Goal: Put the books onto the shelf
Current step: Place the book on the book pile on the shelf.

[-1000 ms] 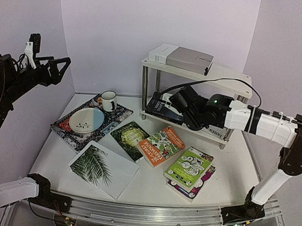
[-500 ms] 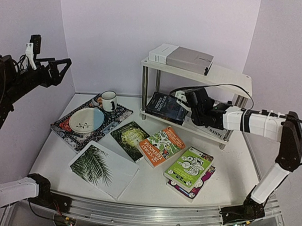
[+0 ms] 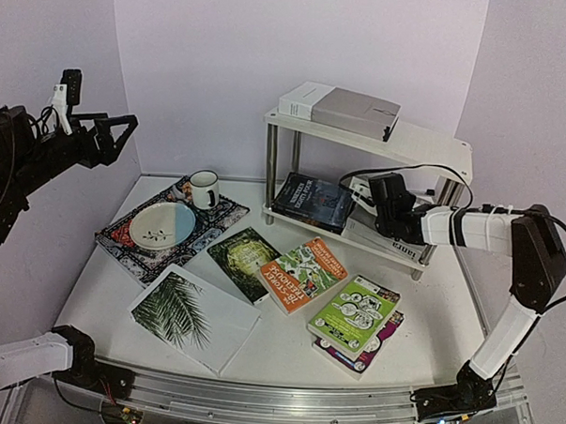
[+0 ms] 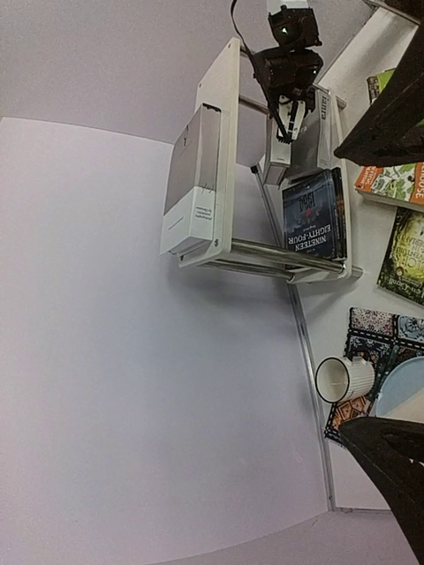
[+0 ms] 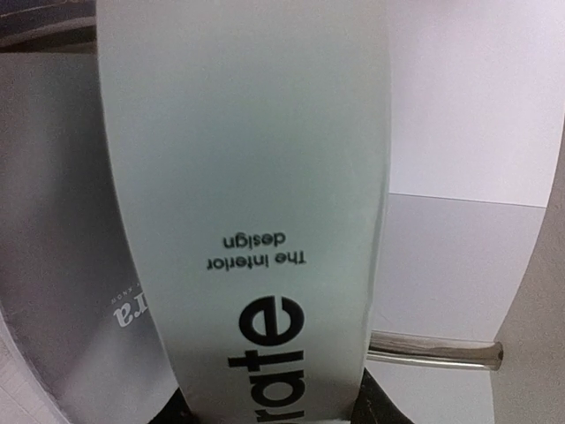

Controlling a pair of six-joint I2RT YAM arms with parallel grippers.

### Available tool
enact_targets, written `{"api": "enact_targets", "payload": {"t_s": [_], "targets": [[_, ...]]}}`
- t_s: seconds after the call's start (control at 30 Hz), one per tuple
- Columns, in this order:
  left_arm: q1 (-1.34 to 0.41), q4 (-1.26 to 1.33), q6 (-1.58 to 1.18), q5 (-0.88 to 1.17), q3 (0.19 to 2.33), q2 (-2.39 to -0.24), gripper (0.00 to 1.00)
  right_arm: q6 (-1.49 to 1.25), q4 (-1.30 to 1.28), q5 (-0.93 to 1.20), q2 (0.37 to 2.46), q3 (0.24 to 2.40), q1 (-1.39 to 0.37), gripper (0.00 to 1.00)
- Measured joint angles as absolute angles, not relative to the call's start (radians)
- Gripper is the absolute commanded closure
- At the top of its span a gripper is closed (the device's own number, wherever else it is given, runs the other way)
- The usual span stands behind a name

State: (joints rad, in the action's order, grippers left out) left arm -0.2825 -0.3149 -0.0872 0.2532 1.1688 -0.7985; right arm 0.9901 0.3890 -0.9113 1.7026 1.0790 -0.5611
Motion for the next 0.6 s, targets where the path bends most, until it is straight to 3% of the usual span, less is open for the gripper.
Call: {"api": "enact_targets", "payload": {"t_s": [0.6], "targets": [[-0.282, -0.295, -0.088, 0.27, 1.136, -0.815, 0.01, 1.009, 0.496, -0.935, 1.671, 0.982, -0.559, 0.9]]}}
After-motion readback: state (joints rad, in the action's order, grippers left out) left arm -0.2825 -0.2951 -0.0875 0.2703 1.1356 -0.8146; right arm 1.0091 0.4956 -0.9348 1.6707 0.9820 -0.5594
